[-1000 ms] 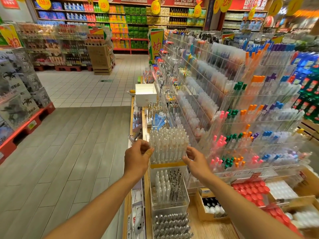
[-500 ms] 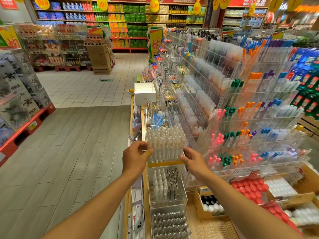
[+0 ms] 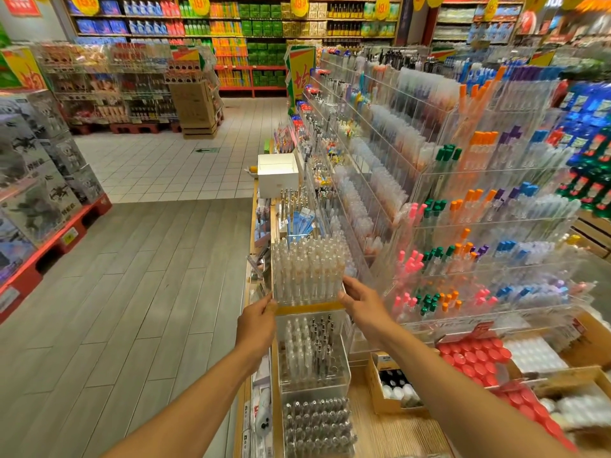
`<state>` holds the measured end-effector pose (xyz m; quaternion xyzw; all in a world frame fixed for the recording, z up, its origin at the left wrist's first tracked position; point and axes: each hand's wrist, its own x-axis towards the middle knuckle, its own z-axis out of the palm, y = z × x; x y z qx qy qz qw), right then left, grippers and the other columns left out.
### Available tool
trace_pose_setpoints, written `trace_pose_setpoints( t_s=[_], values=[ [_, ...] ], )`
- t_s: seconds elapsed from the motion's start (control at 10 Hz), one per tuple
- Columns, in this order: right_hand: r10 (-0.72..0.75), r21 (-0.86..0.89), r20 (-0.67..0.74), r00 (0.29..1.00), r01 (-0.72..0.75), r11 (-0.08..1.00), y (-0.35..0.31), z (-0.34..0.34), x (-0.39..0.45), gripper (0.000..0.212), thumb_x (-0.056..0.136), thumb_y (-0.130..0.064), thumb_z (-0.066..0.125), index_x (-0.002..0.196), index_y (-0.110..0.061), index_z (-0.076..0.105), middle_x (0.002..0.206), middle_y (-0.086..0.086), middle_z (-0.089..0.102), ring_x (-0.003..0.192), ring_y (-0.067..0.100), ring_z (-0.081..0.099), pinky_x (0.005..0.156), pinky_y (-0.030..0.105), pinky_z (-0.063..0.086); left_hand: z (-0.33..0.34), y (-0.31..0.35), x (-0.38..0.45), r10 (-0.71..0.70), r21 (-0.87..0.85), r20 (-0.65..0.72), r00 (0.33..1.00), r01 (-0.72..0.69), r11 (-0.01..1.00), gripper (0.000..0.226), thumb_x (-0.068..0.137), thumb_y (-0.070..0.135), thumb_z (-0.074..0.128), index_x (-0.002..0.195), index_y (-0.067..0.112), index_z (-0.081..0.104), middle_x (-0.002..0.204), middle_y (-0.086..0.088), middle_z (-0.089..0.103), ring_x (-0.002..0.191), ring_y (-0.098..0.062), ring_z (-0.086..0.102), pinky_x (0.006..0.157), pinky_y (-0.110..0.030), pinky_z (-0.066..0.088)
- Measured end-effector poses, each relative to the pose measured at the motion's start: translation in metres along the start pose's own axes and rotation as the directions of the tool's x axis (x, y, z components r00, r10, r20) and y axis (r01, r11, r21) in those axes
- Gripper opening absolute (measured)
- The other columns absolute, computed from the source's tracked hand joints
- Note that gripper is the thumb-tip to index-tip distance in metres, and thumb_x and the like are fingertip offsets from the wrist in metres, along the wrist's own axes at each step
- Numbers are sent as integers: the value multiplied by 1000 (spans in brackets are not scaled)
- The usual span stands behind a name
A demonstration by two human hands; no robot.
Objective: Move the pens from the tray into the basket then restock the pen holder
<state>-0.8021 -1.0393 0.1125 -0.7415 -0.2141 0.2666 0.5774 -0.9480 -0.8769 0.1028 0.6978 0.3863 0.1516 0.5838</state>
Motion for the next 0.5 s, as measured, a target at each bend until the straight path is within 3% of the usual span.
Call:
trace_pose_setpoints(
  t_s=[0.1, 0.2, 0.3, 0.4, 0.5],
  values=[
    [4, 21, -7, 1000, -3, 1000, 3, 2, -4, 49, 99, -20, 54, 146, -21, 39, 142, -9, 45, 128, 7, 42, 110, 32, 35, -2, -1, -2, -11, -71, 31, 999, 13, 997, 40, 106, 25, 42, 144, 19, 51, 144, -3, 56, 132, -25, 52, 111, -48, 42],
    [39, 82, -14, 999, -38, 996, 10, 2, -14, 48, 98, -23, 56, 144, -22, 42, 133, -14, 48, 125, 6, 45, 111, 32, 36, -7, -6, -9, -14, -100, 19, 1000, 15, 995, 36, 106, 23, 42, 139, 19, 56, 133, -1, 63, 122, -20, 59, 106, -43, 48],
    [38, 87, -24, 999, -35, 996, 31, 3, -33, 44, 97, -24, 57, 139, -23, 48, 132, -14, 53, 124, 6, 50, 110, 34, 40, -16, -20, -22, -24, -127, 24, 999, 27, 992, 23, 106, 26, 44, 115, 28, 65, 112, 10, 70, 105, -10, 66, 82, -27, 54],
    [45, 83, -47, 998, -41, 996, 58, 3, -54, 33, 94, -27, 60, 126, -30, 56, 122, -18, 59, 114, 0, 55, 101, 28, 46, -27, -41, -36, -77, -154, -19, 997, 73, 985, 20, 104, 27, 47, 103, 25, 68, 100, 6, 74, 94, -14, 69, 73, -26, 54],
    [159, 138, -169, 973, -136, 981, 99, 6, -78, 17, 91, -14, 65, 107, -20, 68, 102, -5, 73, 99, 17, 66, 86, 30, 53, -32, -87, -57, -241, -138, -86, 967, 228, 964, 20, 102, 15, 51, 95, 14, 70, 89, -5, 74, 82, -26, 67, 72, -36, 54]
  ],
)
